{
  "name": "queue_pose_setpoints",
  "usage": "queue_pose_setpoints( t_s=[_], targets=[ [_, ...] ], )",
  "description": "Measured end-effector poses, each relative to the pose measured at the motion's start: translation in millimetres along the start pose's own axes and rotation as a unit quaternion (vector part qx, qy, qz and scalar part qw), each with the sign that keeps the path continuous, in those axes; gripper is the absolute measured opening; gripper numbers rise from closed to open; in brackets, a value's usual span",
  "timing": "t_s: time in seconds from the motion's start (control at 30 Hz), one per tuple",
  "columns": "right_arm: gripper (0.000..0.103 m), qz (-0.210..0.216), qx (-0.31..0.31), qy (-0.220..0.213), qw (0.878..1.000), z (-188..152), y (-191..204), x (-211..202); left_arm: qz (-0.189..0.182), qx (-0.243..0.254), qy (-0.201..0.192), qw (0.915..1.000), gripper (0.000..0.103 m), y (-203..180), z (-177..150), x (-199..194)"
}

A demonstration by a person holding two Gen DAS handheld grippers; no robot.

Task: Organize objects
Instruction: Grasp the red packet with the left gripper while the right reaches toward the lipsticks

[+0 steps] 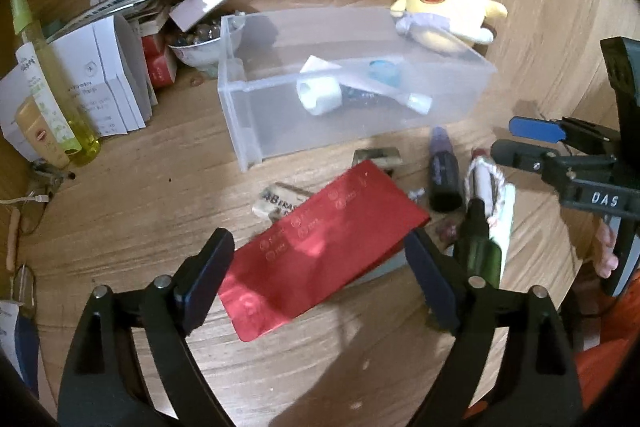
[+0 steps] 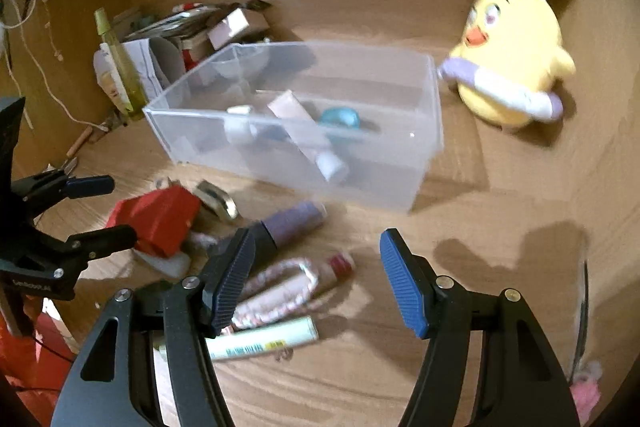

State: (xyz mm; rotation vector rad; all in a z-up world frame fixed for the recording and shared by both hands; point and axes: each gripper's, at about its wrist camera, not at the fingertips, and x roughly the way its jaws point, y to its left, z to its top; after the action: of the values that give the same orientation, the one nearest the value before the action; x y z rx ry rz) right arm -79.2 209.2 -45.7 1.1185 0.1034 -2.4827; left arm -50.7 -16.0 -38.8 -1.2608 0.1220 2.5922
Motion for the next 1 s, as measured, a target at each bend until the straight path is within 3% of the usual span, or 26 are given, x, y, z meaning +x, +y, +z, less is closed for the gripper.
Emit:
queue_pose_setpoints(
  t_s=[0.33,0.5,0.8,1.0],
  targets=[
    [0.061,0.029,0.034,0.023,0.999,-18.3,-6.5,6.3,-0.025,0.03,0.02,0.999,0.088,-6.5,8.0,23.8],
    [0.038,0.048,0.038,0.034,0.998,-19.9,-5.3,11.5,-0.034,0.049,0.024,0.998,0.088,-10.4,18.4,32.9],
    [0.016,0.064,0.05,0.036,0.996,-21.5,-7.6,15.3,-0.048,0.039,0.023,0.9978,0.088,-7.4,26.2,44.2],
    [0.01,0.06,0.047,0.024,0.997,-19.8,-5.9,14.2,-0.047,0.032,0.012,0.9983,0.071,-8.4,25.4,39.5]
  ],
)
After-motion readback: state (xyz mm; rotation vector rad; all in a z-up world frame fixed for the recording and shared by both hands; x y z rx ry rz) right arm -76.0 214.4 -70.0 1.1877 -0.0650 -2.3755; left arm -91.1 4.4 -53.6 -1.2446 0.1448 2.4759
